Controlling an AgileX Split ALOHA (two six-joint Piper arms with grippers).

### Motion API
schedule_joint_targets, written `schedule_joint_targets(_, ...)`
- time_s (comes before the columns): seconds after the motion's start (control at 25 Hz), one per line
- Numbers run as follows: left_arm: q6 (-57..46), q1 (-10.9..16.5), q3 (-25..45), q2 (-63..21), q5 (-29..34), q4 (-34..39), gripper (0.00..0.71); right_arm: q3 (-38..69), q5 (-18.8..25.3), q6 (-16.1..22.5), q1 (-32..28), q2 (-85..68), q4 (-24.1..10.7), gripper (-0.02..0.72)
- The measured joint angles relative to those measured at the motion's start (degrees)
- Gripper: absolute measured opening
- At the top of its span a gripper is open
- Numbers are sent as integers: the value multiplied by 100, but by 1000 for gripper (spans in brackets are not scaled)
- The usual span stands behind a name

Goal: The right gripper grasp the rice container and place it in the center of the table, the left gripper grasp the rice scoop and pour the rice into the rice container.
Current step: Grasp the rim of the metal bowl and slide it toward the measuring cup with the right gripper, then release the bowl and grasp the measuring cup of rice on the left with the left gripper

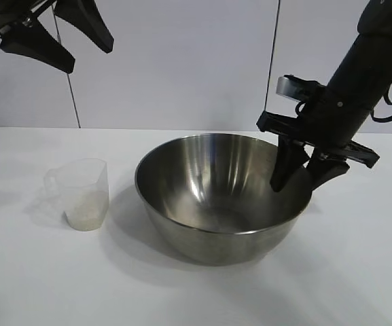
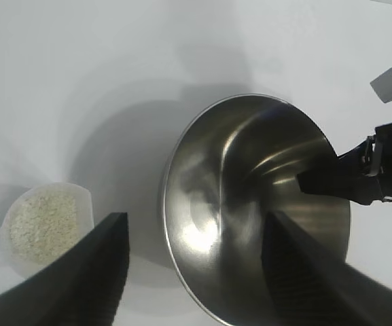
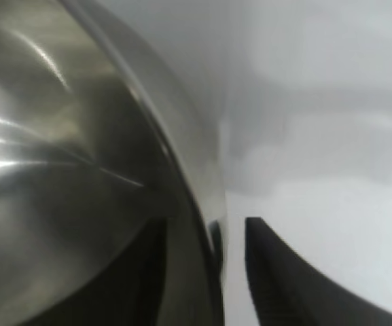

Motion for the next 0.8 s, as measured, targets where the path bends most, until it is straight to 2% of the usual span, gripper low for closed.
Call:
schedule_joint_targets(0.08, 0, 0, 0, 4, 0, 0, 423, 0, 26, 28, 0, 0, 13, 438)
schedule_joint_targets(0.24, 0, 0, 0, 17, 0, 0, 423, -229, 338, 139, 0, 0, -162, 462)
schedule_joint_targets(0.6, 0, 0, 0, 17, 0, 0, 423, -1329, 1520, 720, 0, 0, -1122, 463)
schedule_joint_targets(0.68, 0, 0, 0, 17, 0, 0, 423, -1630, 1739, 806, 0, 0, -1199, 463)
schedule_joint_targets(0.8, 0, 0, 0, 17, 0, 0, 423, -1964, 1813, 1063, 0, -113, -1216, 463)
